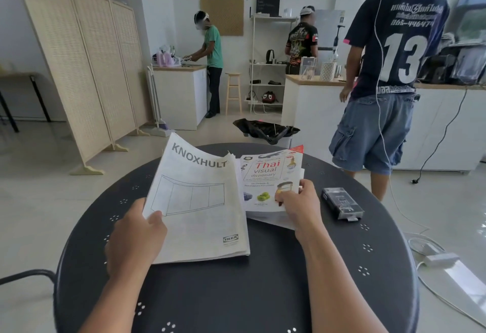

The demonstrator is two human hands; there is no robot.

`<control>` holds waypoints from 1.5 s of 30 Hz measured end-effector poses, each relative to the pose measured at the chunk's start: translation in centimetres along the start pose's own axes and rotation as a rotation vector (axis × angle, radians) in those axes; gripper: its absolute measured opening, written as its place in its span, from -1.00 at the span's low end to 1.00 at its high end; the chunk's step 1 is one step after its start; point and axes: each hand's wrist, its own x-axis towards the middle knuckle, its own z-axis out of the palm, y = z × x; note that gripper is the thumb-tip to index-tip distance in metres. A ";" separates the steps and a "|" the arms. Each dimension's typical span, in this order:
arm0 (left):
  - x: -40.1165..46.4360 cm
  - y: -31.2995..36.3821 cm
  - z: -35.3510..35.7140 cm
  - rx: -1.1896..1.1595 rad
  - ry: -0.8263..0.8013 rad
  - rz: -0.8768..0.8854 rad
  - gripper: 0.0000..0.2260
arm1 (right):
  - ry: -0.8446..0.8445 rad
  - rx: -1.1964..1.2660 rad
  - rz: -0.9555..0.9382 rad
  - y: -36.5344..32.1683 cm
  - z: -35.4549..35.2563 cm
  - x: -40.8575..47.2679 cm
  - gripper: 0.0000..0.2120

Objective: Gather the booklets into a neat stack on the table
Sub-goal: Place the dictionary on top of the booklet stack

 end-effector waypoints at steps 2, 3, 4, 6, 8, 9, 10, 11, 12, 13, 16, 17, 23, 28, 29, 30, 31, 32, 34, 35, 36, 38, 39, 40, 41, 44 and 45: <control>-0.1 0.1 -0.1 -0.013 0.000 -0.002 -0.76 | -0.046 0.078 -0.024 0.2 -0.1 -0.1 -0.61; -0.1 0.1 -0.1 -0.016 0.000 -0.004 -0.76 | -0.070 0.101 -0.038 0.4 -0.1 0.0 -0.62; -0.1 0.2 -0.2 -0.021 0.002 -0.005 -0.76 | -0.093 0.128 -0.039 0.6 0.1 0.0 -0.62; -0.2 0.2 -0.2 -0.030 0.006 -0.007 -0.76 | -0.134 0.175 -0.002 0.9 0.6 0.0 -0.60; -0.3 0.2 -0.2 -0.036 0.008 -0.006 -0.76 | -0.140 0.249 0.029 1.1 1.1 0.0 -0.57; -0.3 0.2 -0.2 -0.040 0.009 -0.006 -0.76 | -0.137 0.303 0.027 1.2 1.2 0.0 -0.56; -0.3 0.1 -0.2 -0.047 0.009 -0.007 -0.76 | -0.131 0.351 0.010 1.2 1.2 0.1 -0.55; -0.3 0.1 -0.1 -0.056 0.013 -0.011 -0.77 | -0.121 0.385 -0.016 1.3 1.3 0.2 -0.55; -0.2 0.0 -0.1 -0.066 0.020 -0.016 -0.77 | -0.112 0.412 -0.048 1.3 1.3 0.2 -0.54; -0.2 -0.1 -0.1 -0.077 0.032 -0.021 -0.78 | -0.103 0.439 -0.081 1.4 1.2 0.2 -0.53; -0.1 -0.3 0.0 -0.140 0.102 -0.023 -0.79 | -0.088 0.502 -0.191 1.2 0.9 -0.1 -0.53; -0.1 -0.4 -0.1 -0.162 0.139 -0.025 -0.78 | -0.091 0.524 -0.227 1.1 0.9 -0.1 -0.55; 0.4 -0.9 -0.3 -0.202 0.222 -0.050 -0.78 | -0.109 0.743 -0.257 0.7 0.5 -0.3 -0.50; 0.3 -1.0 -0.2 -0.202 0.206 -0.046 -0.74 | -0.117 0.985 -0.195 0.4 -0.5 -0.3 -0.54; 0.2 -0.9 -0.2 -0.191 0.198 -0.037 -0.73 | -0.127 1.037 -0.181 0.4 -0.8 -0.1 -0.54; 0.2 -0.9 -0.2 -0.184 0.192 -0.031 -0.73 | -0.137 1.072 -0.174 0.4 -1.0 0.0 -0.54; 0.2 -0.9 -0.2 -0.189 0.187 -0.029 -0.73 | -0.144 1.089 -0.175 0.4 -1.2 0.1 -0.53; 0.3 -0.9 -0.1 -0.197 0.180 -0.030 -0.73 | -0.147 1.093 -0.179 0.4 -1.4 0.1 -0.52; 0.3 -0.9 -0.1 -0.209 0.155 -0.026 -0.74 | -0.155 1.088 -0.182 0.5 -1.5 0.1 -0.53; 0.2 -0.9 -0.1 -0.216 0.140 -0.019 -0.74 | -0.165 1.085 -0.177 0.5 -1.5 0.1 -0.53; 0.3 -1.0 -0.1 -0.226 0.127 -0.008 -0.75 | -0.178 1.080 -0.170 0.5 -1.4 0.0 -0.54; 0.4 -1.1 0.0 -0.251 0.113 0.005 -0.75 | -0.214 1.049 -0.170 0.5 -1.2 -0.2 -0.55; 0.4 -1.1 0.0 -0.266 0.112 0.006 -0.76 | -0.239 1.028 -0.178 0.4 -1.1 -0.4 -0.56; 0.5 -1.1 0.0 -0.285 0.112 0.006 -0.76 | -0.267 1.005 -0.184 0.3 -1.0 -0.6 -0.56; 0.5 -1.1 0.0 -0.304 0.110 0.007 -0.76 | -0.298 0.977 -0.189 0.2 -0.8 -0.8 -0.57; 0.7 -1.2 0.1 -0.356 0.101 0.003 -0.78 | -0.393 0.881 -0.192 0.1 0.0 -1.5 -0.58; 0.8 -1.3 0.1 -0.374 0.097 0.001 -0.79 | -0.426 0.847 -0.190 0.1 0.3 -1.8 -0.58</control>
